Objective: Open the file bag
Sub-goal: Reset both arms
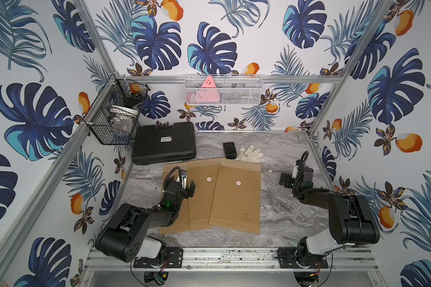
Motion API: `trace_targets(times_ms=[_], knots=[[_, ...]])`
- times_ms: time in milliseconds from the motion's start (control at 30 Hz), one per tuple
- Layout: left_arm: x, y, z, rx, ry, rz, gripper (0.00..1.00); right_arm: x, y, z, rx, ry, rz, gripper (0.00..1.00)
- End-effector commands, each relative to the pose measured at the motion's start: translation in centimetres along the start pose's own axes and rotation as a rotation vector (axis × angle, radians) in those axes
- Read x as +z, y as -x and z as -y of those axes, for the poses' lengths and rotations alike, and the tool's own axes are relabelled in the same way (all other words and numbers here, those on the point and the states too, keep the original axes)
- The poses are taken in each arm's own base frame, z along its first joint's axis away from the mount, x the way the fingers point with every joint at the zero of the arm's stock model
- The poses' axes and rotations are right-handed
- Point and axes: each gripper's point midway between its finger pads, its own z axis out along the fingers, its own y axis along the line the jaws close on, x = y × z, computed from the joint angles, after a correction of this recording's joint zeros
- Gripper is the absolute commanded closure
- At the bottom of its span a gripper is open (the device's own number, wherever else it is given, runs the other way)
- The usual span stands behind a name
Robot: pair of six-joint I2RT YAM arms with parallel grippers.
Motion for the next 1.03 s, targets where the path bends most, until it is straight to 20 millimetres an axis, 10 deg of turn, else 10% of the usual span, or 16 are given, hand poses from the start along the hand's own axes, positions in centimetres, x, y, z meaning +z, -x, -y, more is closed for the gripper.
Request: trace_targets(times_ms=[0,433,1000], knots=[[0.2,3.8,-0.7,-0.027,0.012,0.201,0.01,-0.2,2.7,-1.3,-0.001,0.079,0.107,0.0],[4.2,1.3,-4.2,-0.183,0.082,0.035,0.01,-0.1,1.6,-1.9,0.057,0.134,0.234,0.0],[4.1,1.1,-5.0,-0.198,0.112,0.035,0.01,0.2,2.0,-1.3,0.068,0.091,0.247,0.0]])
